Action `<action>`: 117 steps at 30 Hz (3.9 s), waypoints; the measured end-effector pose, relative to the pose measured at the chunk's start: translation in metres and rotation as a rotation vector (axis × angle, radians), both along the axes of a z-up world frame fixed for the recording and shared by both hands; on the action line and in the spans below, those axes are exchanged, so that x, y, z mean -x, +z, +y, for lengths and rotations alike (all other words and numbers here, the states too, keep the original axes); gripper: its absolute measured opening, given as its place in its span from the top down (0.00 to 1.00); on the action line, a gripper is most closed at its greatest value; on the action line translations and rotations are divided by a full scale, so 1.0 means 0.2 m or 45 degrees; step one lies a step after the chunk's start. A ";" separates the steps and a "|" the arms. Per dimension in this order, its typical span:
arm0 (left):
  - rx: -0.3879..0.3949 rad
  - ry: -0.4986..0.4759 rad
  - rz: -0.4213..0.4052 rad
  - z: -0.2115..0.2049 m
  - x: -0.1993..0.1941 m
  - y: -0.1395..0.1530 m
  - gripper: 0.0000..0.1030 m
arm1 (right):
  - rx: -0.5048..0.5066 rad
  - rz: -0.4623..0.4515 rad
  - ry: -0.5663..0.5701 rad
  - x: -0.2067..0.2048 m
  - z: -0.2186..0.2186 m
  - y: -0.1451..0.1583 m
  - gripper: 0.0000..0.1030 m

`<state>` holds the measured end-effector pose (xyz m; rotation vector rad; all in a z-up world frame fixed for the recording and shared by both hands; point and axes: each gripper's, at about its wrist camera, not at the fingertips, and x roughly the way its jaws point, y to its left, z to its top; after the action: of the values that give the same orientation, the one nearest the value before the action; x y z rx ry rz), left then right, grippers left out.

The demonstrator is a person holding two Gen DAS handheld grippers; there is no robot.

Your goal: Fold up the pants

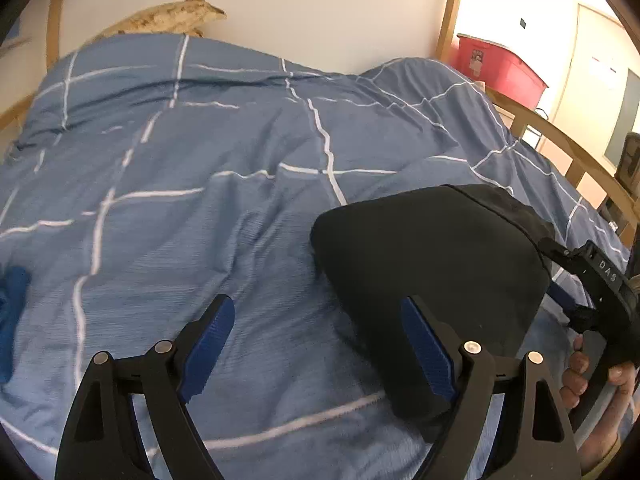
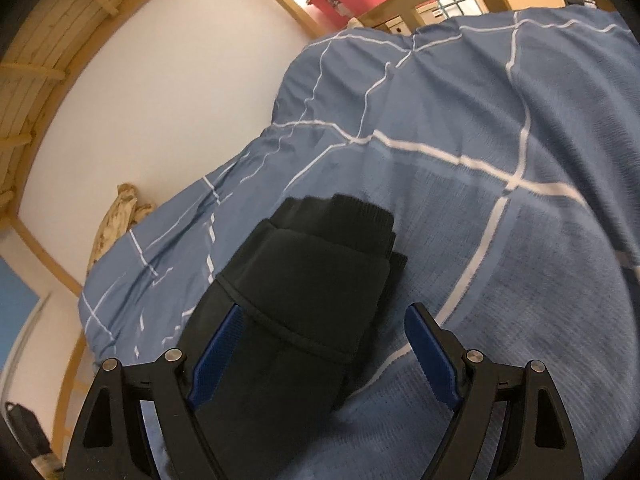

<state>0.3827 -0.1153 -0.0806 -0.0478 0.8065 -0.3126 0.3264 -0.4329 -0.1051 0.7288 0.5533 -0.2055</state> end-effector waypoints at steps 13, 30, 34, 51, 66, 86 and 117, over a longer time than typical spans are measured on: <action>0.108 -0.024 0.120 -0.10 -0.31 -0.16 0.18 | 0.022 0.034 0.007 -0.12 -0.06 -0.13 0.18; 0.277 -0.099 0.338 -0.19 -0.47 -0.31 0.39 | 0.025 0.022 0.081 -0.22 -0.07 -0.20 0.23; 0.249 -0.110 0.303 -0.22 -0.46 -0.25 0.64 | -0.022 -0.009 0.131 -0.23 -0.07 -0.21 0.42; 0.210 -0.187 0.011 -0.06 -0.13 0.24 0.75 | 0.112 -0.068 0.162 0.01 0.10 0.14 0.61; 0.116 -0.027 -0.186 0.57 0.49 0.70 0.75 | 0.251 -0.193 0.395 0.42 0.73 0.56 0.61; -0.139 0.241 -0.236 1.72 0.60 0.84 0.75 | 0.265 -0.243 0.723 0.37 1.92 0.68 0.61; -0.231 0.404 -0.015 2.53 0.03 0.19 0.66 | 0.408 -0.090 0.842 -0.15 2.84 0.20 0.60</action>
<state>0.3760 0.3898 -0.0430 -0.0039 0.7993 0.0605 0.3566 0.1354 -0.0647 0.2156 0.6476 0.3411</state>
